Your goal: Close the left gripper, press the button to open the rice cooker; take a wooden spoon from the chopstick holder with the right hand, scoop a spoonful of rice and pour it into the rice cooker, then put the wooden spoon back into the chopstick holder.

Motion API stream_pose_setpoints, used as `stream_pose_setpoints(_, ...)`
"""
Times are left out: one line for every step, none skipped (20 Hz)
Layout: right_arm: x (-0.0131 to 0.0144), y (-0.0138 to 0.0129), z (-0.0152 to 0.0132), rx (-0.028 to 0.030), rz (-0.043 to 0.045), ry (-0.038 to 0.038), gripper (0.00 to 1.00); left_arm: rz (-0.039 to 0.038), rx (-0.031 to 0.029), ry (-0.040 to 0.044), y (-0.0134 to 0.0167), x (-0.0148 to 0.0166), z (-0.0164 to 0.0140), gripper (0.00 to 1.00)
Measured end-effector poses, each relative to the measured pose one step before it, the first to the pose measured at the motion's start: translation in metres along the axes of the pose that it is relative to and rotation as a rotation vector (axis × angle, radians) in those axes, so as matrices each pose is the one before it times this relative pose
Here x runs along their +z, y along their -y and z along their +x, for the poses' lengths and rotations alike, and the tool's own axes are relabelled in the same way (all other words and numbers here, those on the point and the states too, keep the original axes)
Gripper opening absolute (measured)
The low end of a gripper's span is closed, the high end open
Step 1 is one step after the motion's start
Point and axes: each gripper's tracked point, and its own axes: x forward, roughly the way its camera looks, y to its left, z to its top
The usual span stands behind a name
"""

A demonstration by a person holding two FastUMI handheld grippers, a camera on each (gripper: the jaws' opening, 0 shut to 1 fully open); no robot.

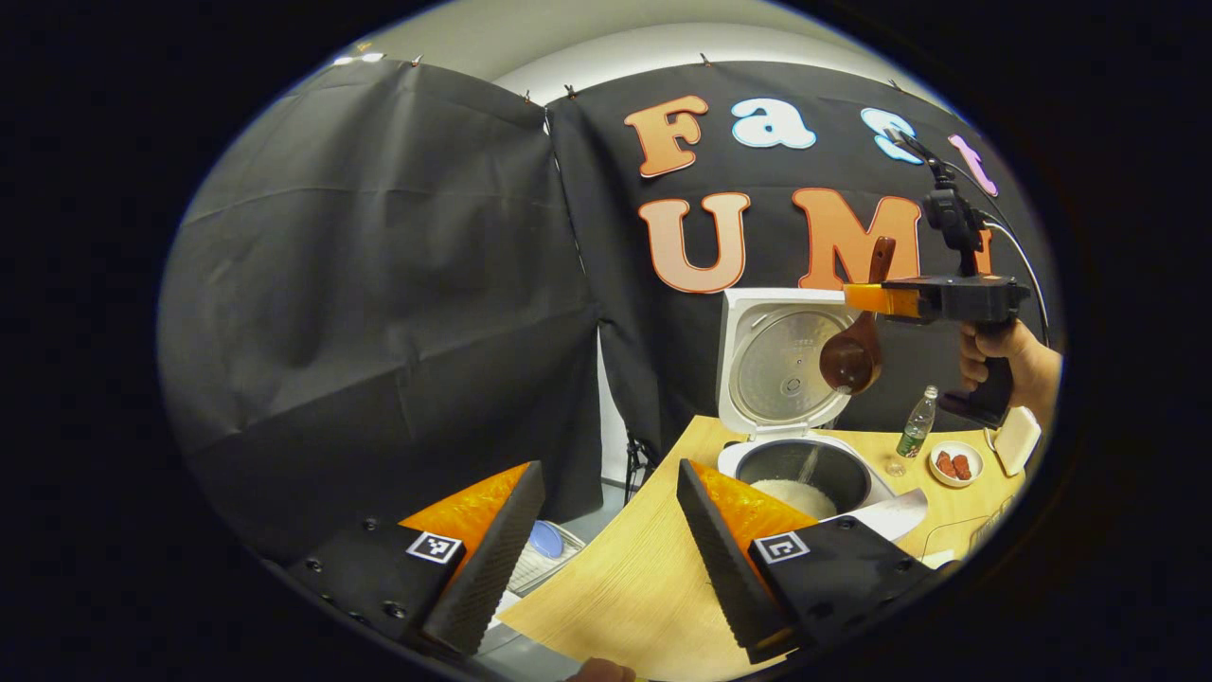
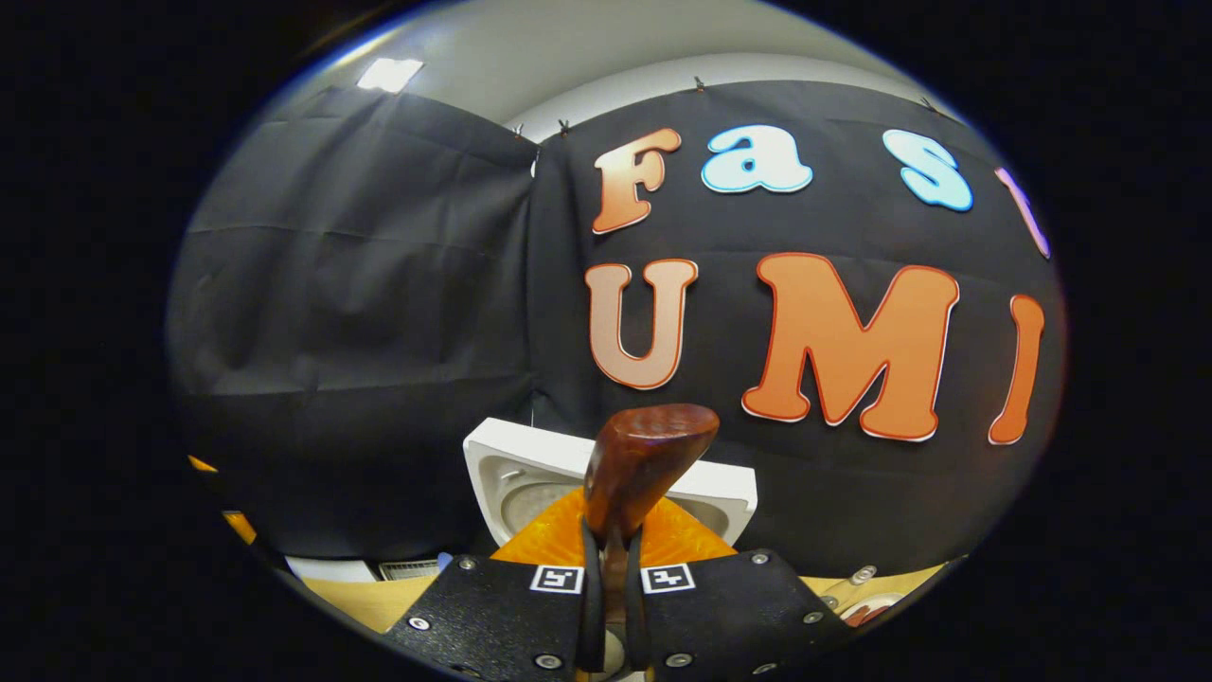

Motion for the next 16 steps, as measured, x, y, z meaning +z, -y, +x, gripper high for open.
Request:
stream_pose_setpoints(0.00427,-0.00112,-0.00205,0.00563,-0.02385,0.01338,0.08,0.00005,-0.00203,0.00006,0.00134,0.00079,0.00012,0.96)
stream_pose_setpoints(0.00396,-0.00114,-0.00448,0.00879,-0.01076,0.01326,0.08,0.00033,-0.00355,0.00113,0.005,-0.00027,0.00069,0.96)
stream_pose_setpoints(0.00304,-0.00095,-0.00181,0.00802,0.00471,0.00782,0.08,0.00204,-0.00036,0.00223,0.00087,0.00032,-0.00079,0.96)
stream_pose_setpoints(0.00182,-0.00018,-0.00346,0.0068,0.01521,0.00215,0.08,0.00245,-0.0048,0.00174,0.00226,0.00024,0.00007,0.96)
stream_pose_setpoints(0.00132,0.00156,-0.0023,0.00529,0.02022,0.00397,0.08,0.00302,-0.00026,0.00014,0.00294,0.00126,0.00008,0.96)
stream_pose_setpoints(0.00026,0.00236,-0.00196,-0.00053,0.02573,-0.003,0.08,-0.00008,-0.00228,0.00128,0.00265,-0.00031,0.00018,0.95)
stream_pose_setpoints(-0.00017,0.00437,-0.00287,-0.003,0.0335,-0.00608,0.08,-0.00103,-0.00066,0.00163,0.00215,0.00199,-0.00112,0.96)
stream_pose_setpoints(-0.00032,0.00508,-0.00374,-0.00262,0.04649,-0.00873,0.08,-0.00161,-0.00224,0.00011,0.00345,0.00239,-0.00041,0.96)
stream_pose_setpoints(-0.00278,0.00536,-0.0041,0.00018,0.05848,-0.01432,0.08,-0.0032,-0.00195,0.0025,0.00296,0.00136,-0.00109,0.96)
stream_pose_setpoints(0.00015,0.00593,-0.00386,0.00196,0.06934,-0.01023,0.08,-0.00435,-0.00398,-0.00216,0.003,-0.00025,-0.00078,0.96)
stream_pose_setpoints(-0.00139,0.0076,-0.00877,-0.00612,0.07608,-0.01343,0.08,-0.00476,-0.00577,-0.00131,0.00444,-0.00009,-0.00143,0.96)
stream_pose_setpoints(-0.00065,0.00954,-0.01064,-0.00601,0.07497,-0.00154,0.08,-0.00285,-0.00716,-0.00045,0.00512,0.00037,-0.00168,0.96)
stream_pose_setpoints(0.00236,0.01126,-0.01665,-0.01066,0.0655,0.00218,0.08,0.00186,-0.00383,0.00003,0.00497,0.00111,-0.00039,0.96)
stream_pose_setpoints(0.00011,0.01399,-0.01362,-0.01906,0.04186,-0.00724,0.08,0.00101,-0.00221,0.00198,0.00543,0.00096,-0.00131,0.96)
stream_pose_setpoints(-0.002,0.0176,-0.01269,-0.03012,0.02794,-0.00689,0.08,-0.0005,-0.0066,-0.00099,0.00708,0.00068,-0.00292,0.95)
stream_pose_setpoints(-0.0007,0.01777,-0.01276,-0.02968,0.0183,-0.00373,0.08,-0.00304,-0.0084,0.0017,0.00657,0.00102,-0.00152,0.96)
